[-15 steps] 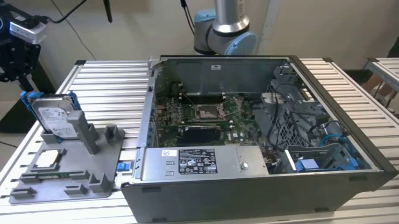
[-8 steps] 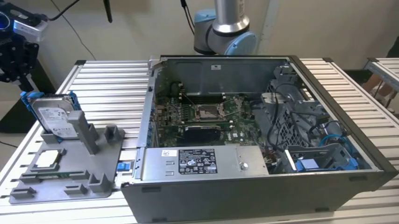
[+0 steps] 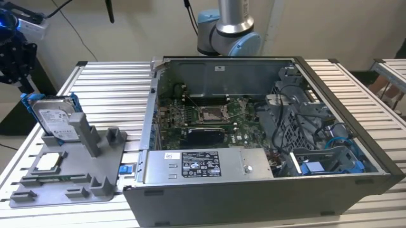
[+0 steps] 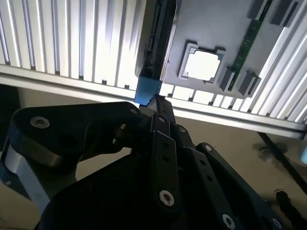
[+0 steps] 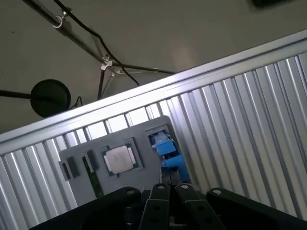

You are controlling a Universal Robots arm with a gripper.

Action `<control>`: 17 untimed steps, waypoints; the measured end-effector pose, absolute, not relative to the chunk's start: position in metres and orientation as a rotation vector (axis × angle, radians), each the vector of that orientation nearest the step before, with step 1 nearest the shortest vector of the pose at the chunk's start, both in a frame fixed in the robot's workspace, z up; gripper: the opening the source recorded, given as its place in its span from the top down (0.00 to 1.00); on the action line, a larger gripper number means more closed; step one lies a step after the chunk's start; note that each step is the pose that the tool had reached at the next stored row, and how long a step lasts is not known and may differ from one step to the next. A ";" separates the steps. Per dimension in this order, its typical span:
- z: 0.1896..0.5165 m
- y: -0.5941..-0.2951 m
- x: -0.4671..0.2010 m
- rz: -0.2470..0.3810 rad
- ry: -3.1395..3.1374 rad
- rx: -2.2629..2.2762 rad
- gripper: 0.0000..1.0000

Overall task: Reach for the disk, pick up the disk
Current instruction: 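Pick up the disk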

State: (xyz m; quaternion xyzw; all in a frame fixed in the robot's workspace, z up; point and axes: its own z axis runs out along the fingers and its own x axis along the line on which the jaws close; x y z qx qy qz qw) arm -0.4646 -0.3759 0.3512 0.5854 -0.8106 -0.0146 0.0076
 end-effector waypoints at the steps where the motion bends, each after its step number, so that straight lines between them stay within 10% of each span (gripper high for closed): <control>1: 0.351 -0.376 -0.465 -0.045 -2.518 1.852 1.00; 17: 0.351 -0.376 -0.465 -0.044 -2.391 2.011 1.00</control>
